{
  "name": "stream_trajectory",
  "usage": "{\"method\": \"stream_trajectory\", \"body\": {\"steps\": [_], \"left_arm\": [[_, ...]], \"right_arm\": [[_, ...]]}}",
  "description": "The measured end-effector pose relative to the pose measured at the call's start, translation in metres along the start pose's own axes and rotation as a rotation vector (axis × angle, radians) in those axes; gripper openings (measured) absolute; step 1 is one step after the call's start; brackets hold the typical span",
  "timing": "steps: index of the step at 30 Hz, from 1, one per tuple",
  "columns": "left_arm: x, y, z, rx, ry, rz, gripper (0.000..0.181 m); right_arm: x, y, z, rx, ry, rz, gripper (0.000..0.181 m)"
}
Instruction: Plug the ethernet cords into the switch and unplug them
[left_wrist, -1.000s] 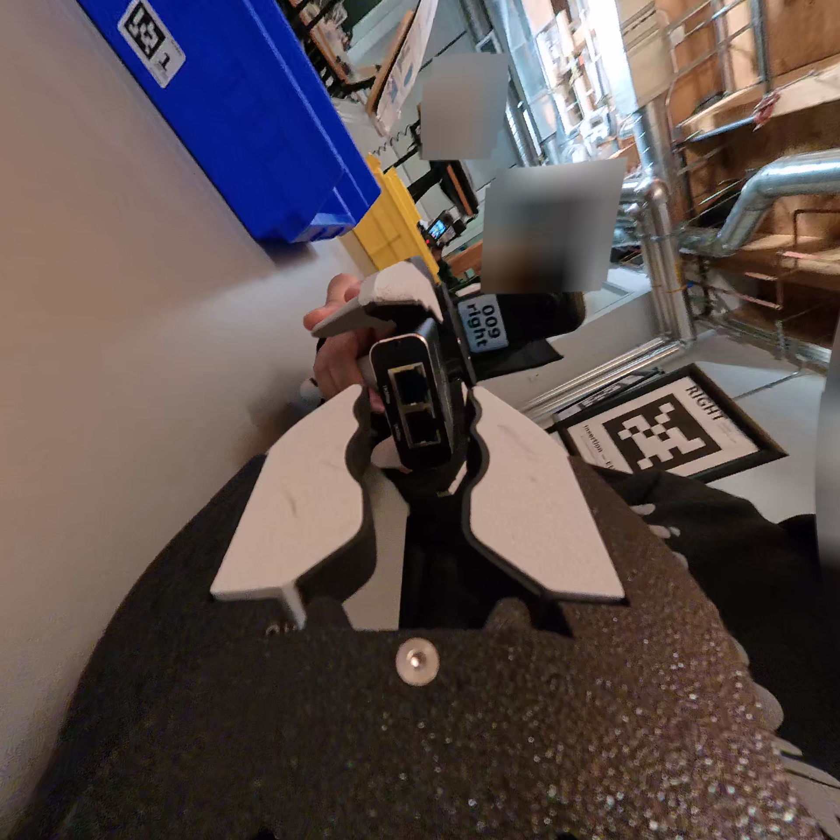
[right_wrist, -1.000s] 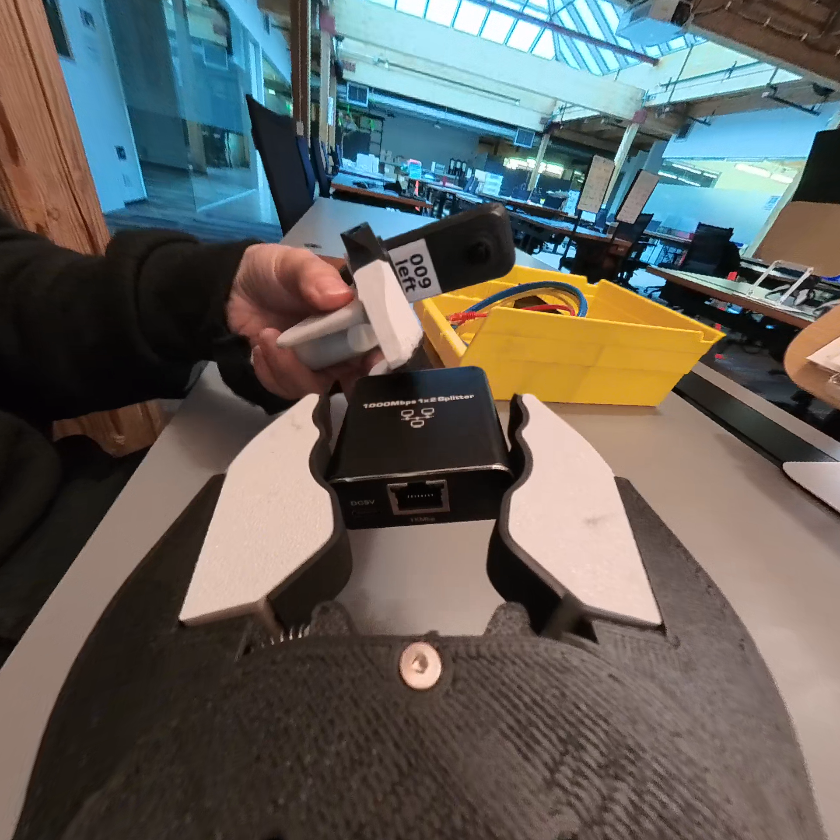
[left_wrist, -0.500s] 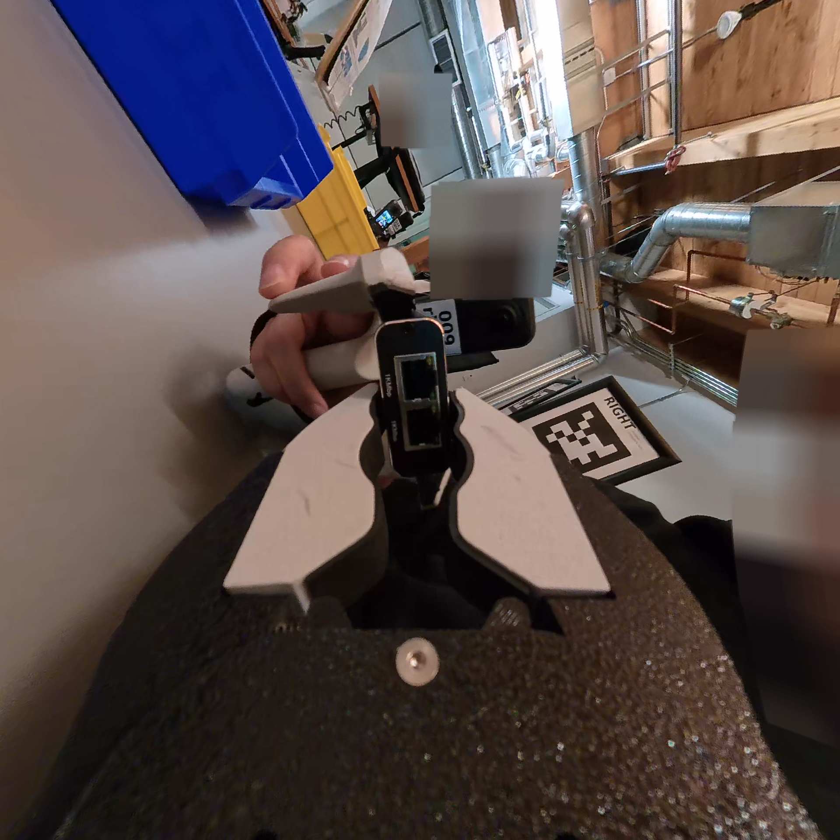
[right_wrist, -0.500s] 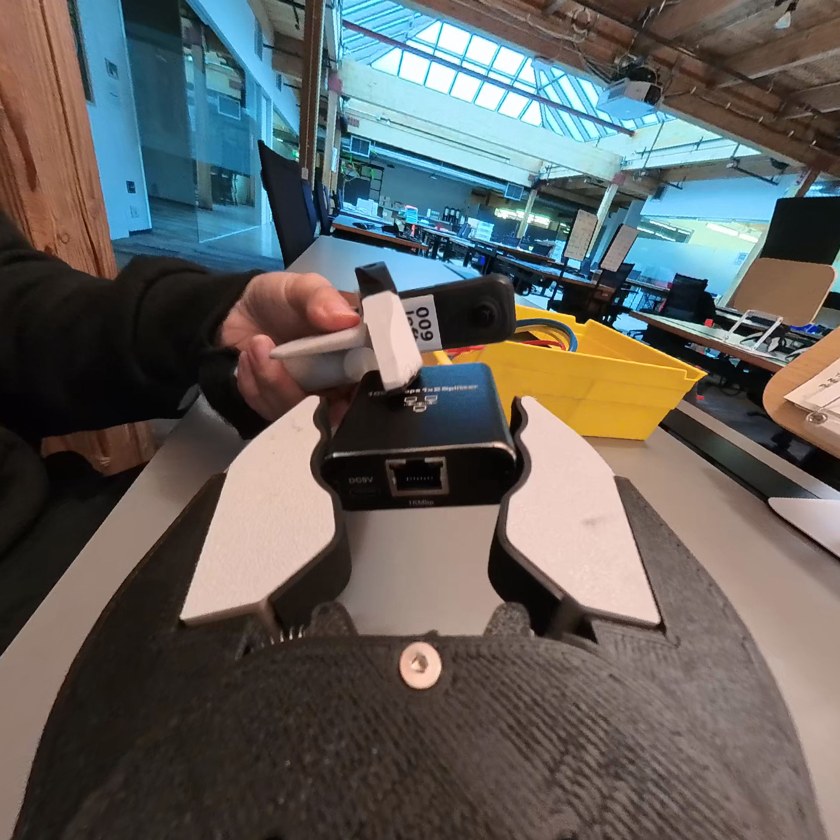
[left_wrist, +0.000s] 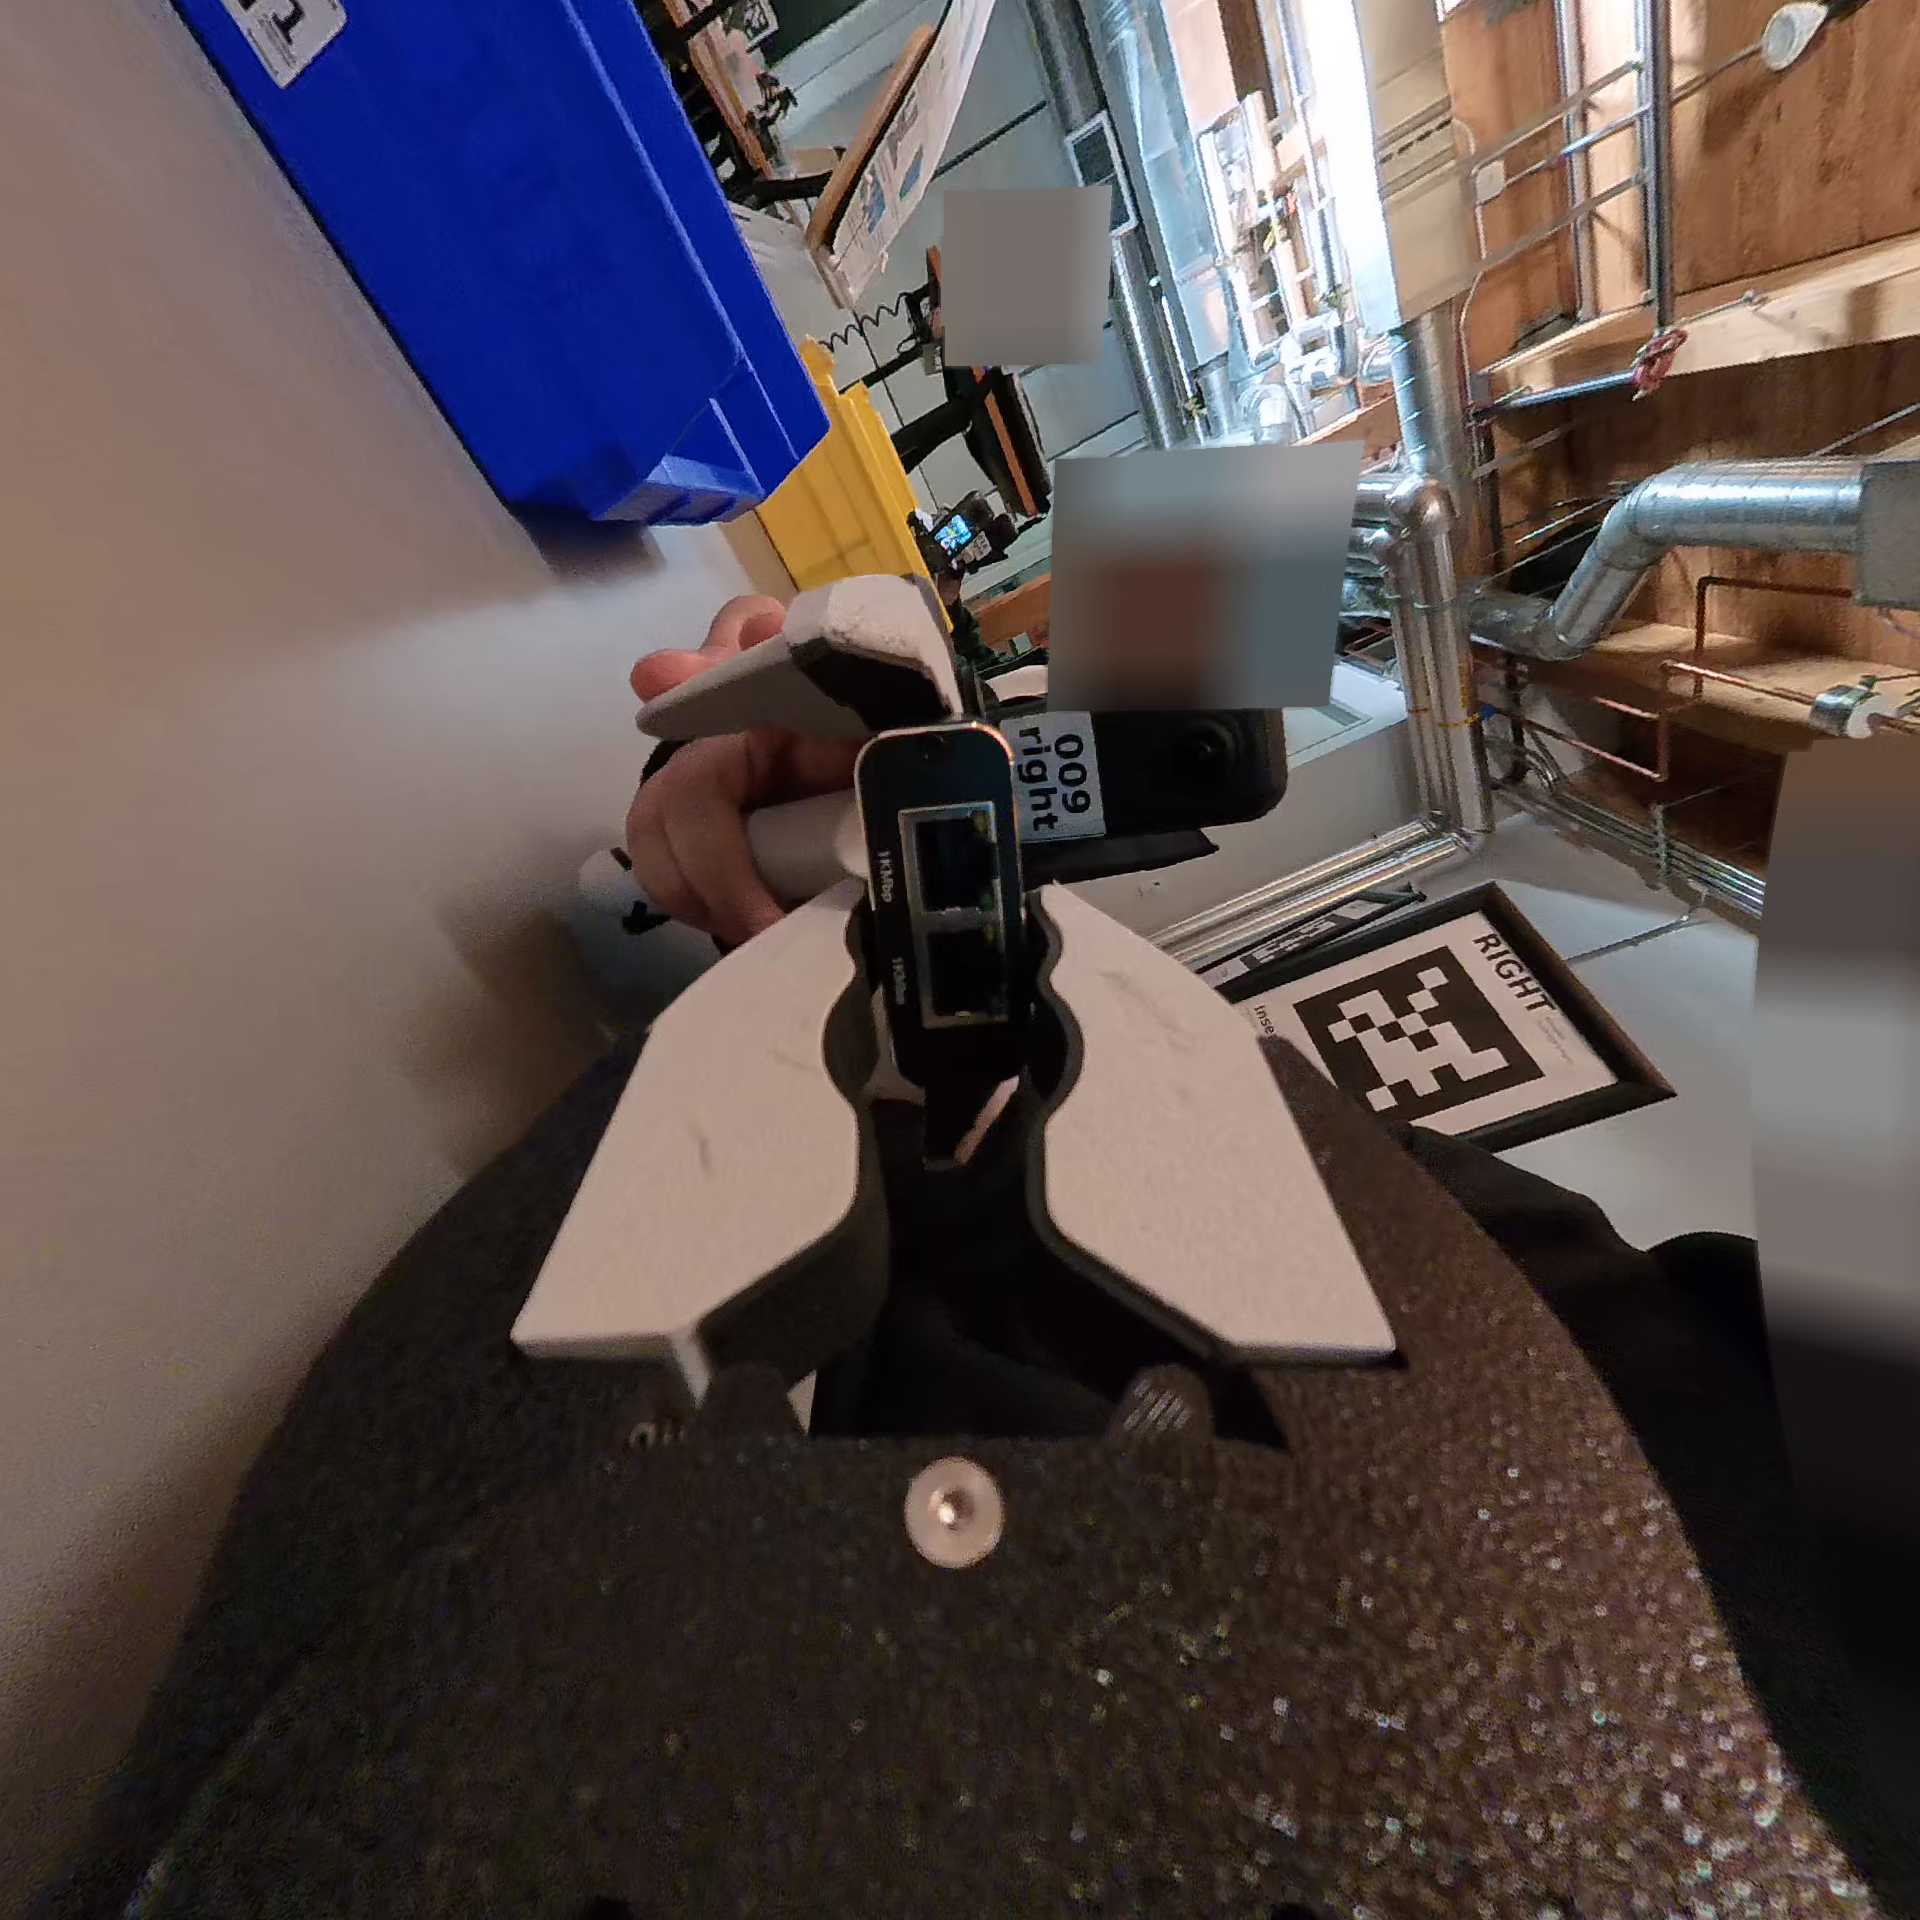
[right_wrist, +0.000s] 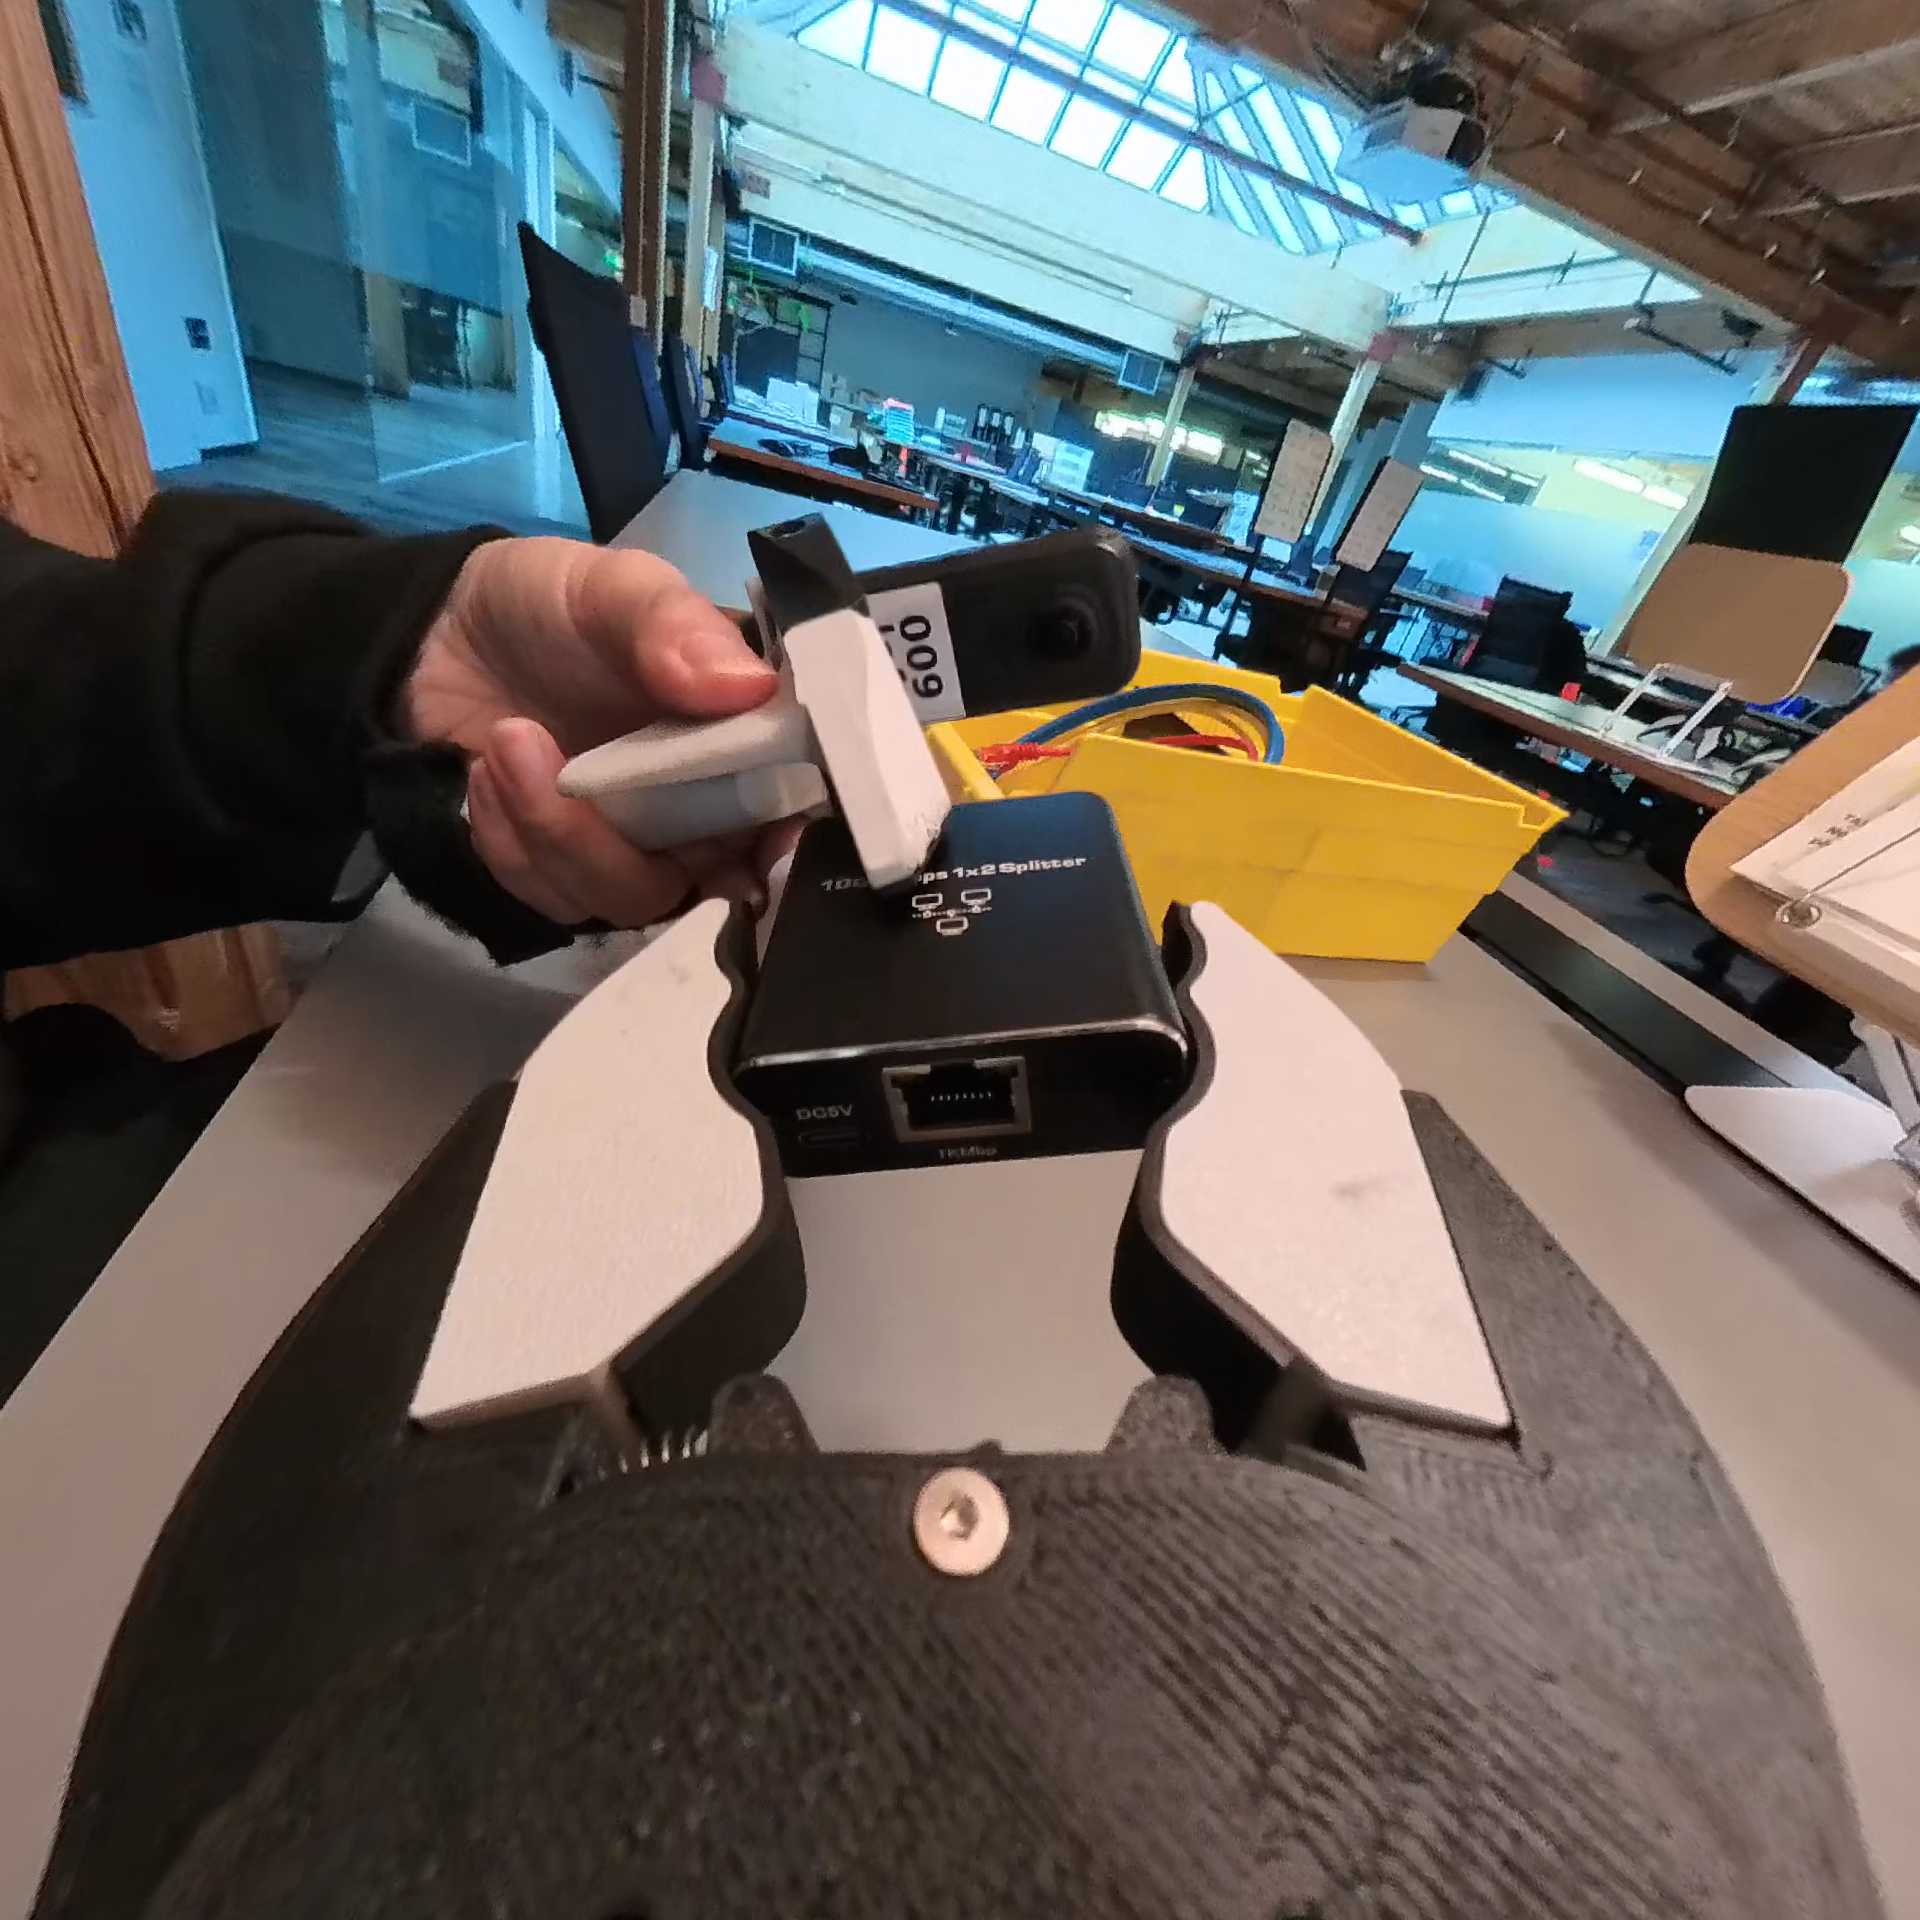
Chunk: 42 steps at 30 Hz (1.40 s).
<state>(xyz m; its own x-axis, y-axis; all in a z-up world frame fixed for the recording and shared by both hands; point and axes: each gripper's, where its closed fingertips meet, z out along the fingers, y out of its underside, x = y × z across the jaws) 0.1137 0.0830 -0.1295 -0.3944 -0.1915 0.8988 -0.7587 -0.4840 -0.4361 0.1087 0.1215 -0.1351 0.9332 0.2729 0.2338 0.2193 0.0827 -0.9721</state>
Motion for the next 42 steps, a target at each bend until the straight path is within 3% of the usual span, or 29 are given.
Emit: {"method": "stream_trajectory", "body": {"steps": [5, 9, 13, 15, 17, 22, 29, 30, 37, 42], "left_arm": [[0.008, -0.006, 0.001, 0.029, -0.053, 0.199, 0.033], [0.015, -0.028, -0.026, 0.08, -0.285, 0.489, 0.037], [0.004, -0.073, -0.111, 0.217, -0.725, 0.672, 0.037], [-0.015, -0.089, -0.163, 0.252, -0.933, 0.629, 0.036], [-0.038, -0.103, -0.2, 0.247, -1.045, 0.543, 0.037], [-0.091, -0.14, -0.232, 0.207, -1.048, 0.278, 0.033], [-0.134, -0.163, -0.221, 0.166, -1.025, 0.156, 0.03], [-0.137, -0.164, -0.221, 0.168, -1.038, 0.162, 0.021], [-0.121, -0.163, -0.229, 0.172, -1.102, 0.248, 0.007], [-0.079, -0.168, -0.234, 0.218, -1.096, 0.378, 0.004]], "right_arm": [[0.006, -0.011, -0.005, 0.084, -0.008, 0.126, 0.076], [0.021, -0.013, -0.018, 0.127, 0.032, 0.183, 0.075], [0.031, -0.014, -0.024, 0.124, 0.104, 0.154, 0.075], [0.033, -0.015, -0.026, 0.135, 0.116, 0.155, 0.075], [0.034, -0.013, -0.026, 0.141, 0.11, 0.169, 0.075], [0.035, -0.011, -0.024, 0.142, 0.121, 0.177, 0.075], [0.035, -0.011, -0.026, 0.147, 0.135, 0.171, 0.075], [0.035, -0.011, -0.027, 0.148, 0.133, 0.169, 0.075], [0.038, -0.012, -0.03, 0.159, 0.142, 0.177, 0.075], [0.034, -0.022, -0.035, 0.228, 0.072, 0.23, 0.075]]}}
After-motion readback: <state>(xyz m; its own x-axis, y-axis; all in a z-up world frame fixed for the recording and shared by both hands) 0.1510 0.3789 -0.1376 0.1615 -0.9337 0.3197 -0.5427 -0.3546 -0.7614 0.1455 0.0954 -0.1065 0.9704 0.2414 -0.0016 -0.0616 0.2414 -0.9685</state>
